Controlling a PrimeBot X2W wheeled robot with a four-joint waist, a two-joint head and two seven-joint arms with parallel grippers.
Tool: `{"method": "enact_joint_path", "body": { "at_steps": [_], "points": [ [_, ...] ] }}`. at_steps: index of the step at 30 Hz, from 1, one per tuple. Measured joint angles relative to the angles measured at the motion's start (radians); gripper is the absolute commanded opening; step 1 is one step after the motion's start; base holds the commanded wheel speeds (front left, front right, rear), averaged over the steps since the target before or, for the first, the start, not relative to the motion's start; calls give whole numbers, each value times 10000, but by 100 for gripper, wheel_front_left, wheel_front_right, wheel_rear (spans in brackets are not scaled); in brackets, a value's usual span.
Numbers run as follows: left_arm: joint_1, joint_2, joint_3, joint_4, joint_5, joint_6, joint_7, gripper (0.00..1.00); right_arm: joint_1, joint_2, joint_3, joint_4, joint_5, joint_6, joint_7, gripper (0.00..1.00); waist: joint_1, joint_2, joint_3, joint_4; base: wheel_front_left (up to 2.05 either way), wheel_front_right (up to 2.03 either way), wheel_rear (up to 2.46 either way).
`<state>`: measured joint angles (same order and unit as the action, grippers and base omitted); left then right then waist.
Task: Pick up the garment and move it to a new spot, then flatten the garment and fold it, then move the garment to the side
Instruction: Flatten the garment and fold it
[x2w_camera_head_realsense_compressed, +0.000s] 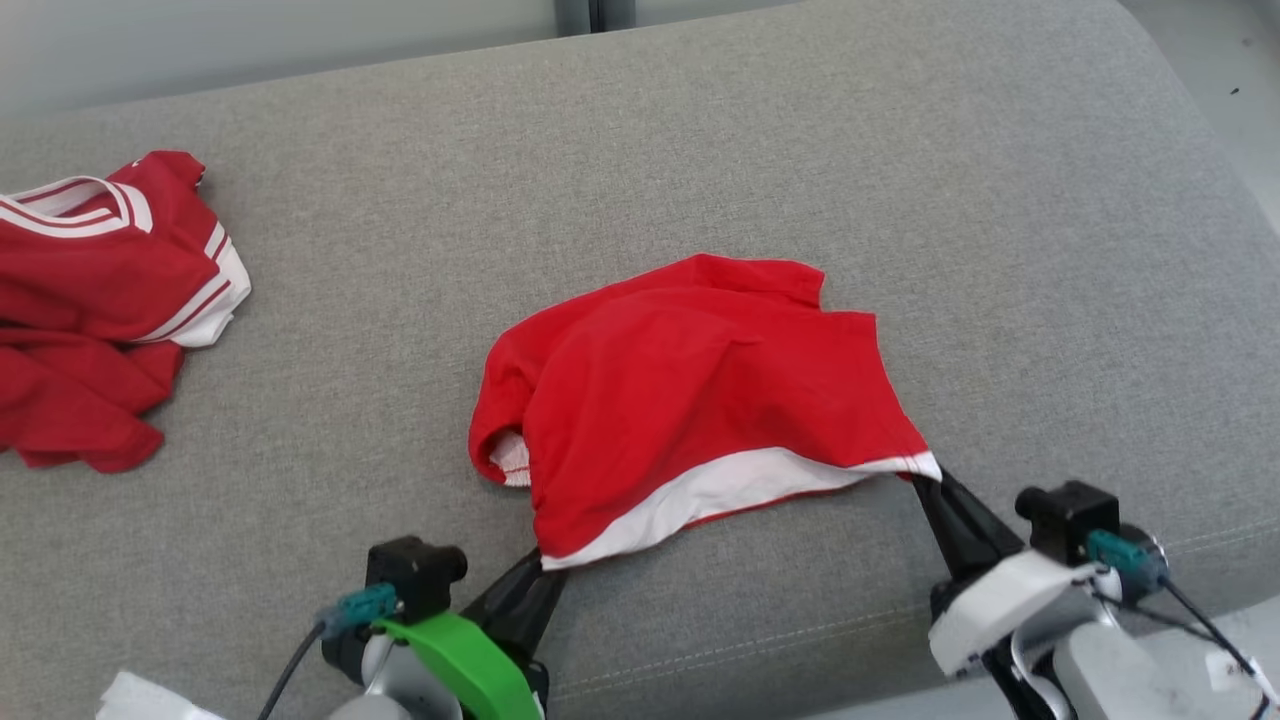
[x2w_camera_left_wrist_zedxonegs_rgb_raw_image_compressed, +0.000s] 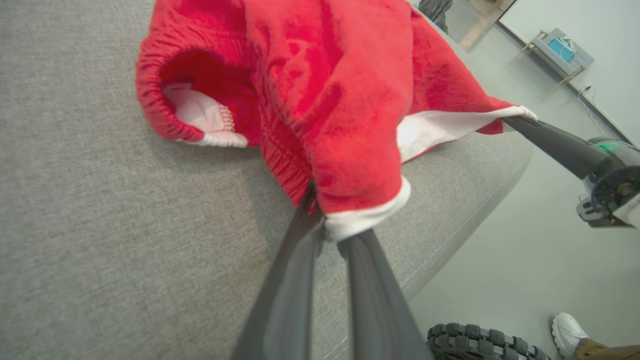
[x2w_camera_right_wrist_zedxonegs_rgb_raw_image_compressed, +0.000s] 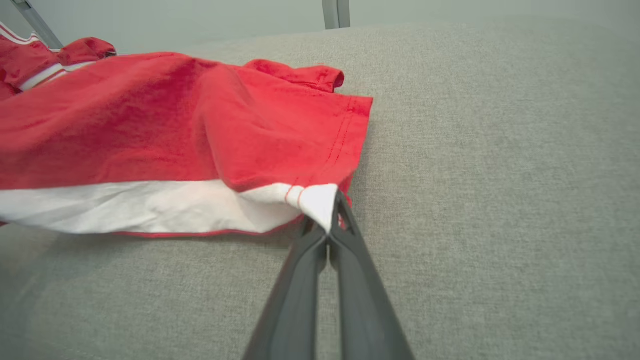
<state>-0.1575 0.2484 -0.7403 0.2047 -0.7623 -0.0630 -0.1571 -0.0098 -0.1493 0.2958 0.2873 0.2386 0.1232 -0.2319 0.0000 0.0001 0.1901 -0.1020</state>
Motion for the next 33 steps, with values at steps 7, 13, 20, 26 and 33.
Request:
{"method": "enact_joint_path", "body": {
  "at_steps": [7,13,20,26,33],
  "points": [
    [-2959,21,734,372,-337,-146,1459,0,-4389,-671,1248,334,-184,17,1492,0,0,0,77,-23,0,0,0],
    [-7438,-579,2732,514,-428,470,1499,0,-9056,-679,-1053,297,-42,-123,1471,0,0,0,50,3,0,0,0],
    [-7934,-629,2629,541,-303,151,823,0,-9498,-357,-560,784,2,-90,686,0,0,0,-136,100,0,0,0],
    [-4772,-477,1016,1758,-201,-86,1049,0,-6086,-295,92,2439,483,-58,1003,0,0,0,128,93,0,0,0],
    [-2611,-581,251,2648,-180,-307,570,0,-3791,265,332,3586,1160,0,564,0,-1,0,673,84,0,0,0]
  ]
}}
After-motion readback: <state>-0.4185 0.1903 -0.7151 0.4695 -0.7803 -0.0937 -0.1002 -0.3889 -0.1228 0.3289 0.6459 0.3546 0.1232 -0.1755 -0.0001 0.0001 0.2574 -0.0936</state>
